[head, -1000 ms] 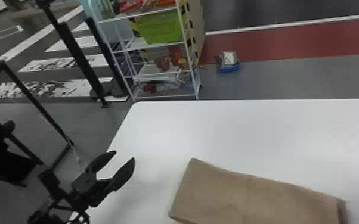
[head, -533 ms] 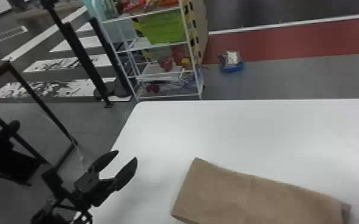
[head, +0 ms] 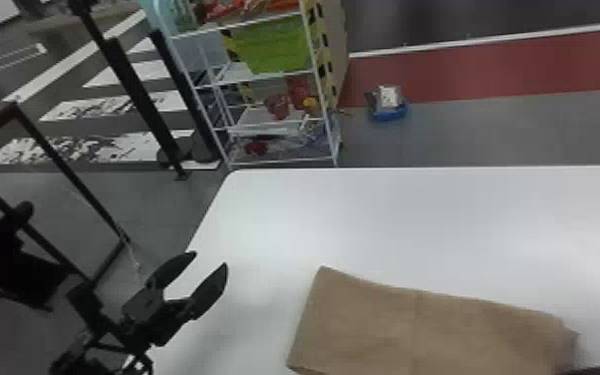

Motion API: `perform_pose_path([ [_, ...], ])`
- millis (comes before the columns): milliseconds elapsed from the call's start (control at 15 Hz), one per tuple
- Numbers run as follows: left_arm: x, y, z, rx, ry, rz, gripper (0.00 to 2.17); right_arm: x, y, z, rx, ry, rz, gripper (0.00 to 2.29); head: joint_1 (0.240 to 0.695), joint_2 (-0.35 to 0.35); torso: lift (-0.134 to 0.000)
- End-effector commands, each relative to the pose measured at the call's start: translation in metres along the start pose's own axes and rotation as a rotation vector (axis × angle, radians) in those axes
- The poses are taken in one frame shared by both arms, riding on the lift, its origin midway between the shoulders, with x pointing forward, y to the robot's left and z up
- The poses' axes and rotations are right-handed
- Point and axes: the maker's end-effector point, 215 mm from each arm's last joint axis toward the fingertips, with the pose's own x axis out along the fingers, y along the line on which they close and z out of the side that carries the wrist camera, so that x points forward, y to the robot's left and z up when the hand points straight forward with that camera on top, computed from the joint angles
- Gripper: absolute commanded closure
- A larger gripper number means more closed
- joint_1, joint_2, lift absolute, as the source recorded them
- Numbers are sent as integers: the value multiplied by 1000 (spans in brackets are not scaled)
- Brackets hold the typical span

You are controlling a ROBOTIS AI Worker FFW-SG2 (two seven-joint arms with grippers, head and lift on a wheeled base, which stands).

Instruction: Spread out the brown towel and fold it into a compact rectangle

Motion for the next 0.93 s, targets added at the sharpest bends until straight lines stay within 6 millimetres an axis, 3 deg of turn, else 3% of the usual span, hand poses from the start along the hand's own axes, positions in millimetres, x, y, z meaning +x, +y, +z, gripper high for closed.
perform_pose_path([
  [0, 1, -1, -1, -3, -1, -1, 49, -13, -8, 3, 28, -33, -4, 1234, 695, 350, -124],
  [267, 2, -2, 1, -5, 1, -3, 49, -40, -26, 13, 82, -101, -6, 1234, 695, 322, -124],
  [600, -1, -4, 2, -6, 10, -5, 49, -91, -19, 48, 48, -212, 25, 1234, 695, 263, -124],
  [733, -1, -6, 4, -4, 12, -7, 49, -91, -10, 62, 14, -213, 35, 1234, 695, 242, -124],
  [867, -2, -6, 3, -5, 16, -7, 49, -75, 8, 80, -25, -204, 63, 1234, 695, 239, -124],
])
